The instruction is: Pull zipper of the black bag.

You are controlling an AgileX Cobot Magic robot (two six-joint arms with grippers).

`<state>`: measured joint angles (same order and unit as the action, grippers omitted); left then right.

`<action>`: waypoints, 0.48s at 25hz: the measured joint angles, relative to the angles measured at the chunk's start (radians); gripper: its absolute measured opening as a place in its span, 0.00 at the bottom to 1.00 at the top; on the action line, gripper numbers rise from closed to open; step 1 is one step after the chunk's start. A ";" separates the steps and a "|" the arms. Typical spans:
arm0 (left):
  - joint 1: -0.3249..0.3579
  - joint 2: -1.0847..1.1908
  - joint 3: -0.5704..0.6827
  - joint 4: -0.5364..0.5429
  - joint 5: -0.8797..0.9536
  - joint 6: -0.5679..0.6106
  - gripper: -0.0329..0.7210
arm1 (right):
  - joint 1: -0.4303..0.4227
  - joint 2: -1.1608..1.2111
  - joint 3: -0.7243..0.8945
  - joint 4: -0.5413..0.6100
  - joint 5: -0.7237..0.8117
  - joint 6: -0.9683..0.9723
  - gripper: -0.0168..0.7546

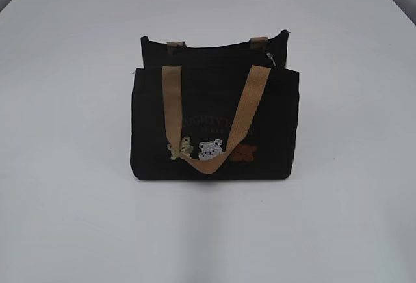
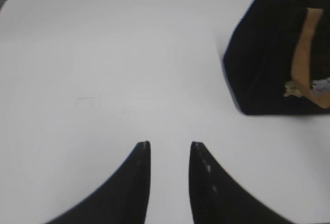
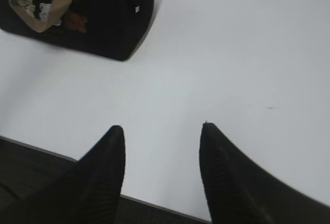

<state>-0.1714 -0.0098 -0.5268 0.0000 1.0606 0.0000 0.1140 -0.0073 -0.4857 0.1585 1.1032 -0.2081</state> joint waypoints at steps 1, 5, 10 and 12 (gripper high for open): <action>0.043 0.000 0.000 0.000 0.000 0.000 0.30 | -0.023 0.000 0.000 0.000 -0.001 0.000 0.50; 0.128 0.000 0.000 0.000 0.000 0.000 0.30 | -0.095 0.000 0.000 0.000 -0.003 0.000 0.50; 0.133 0.000 0.000 0.000 0.000 0.000 0.30 | -0.101 0.000 0.000 0.000 -0.003 0.000 0.50; 0.133 0.000 0.000 0.000 0.000 0.000 0.30 | -0.101 0.000 0.000 0.000 -0.003 0.000 0.50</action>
<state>-0.0382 -0.0098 -0.5268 0.0000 1.0606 0.0000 0.0126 -0.0073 -0.4857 0.1585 1.1003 -0.2078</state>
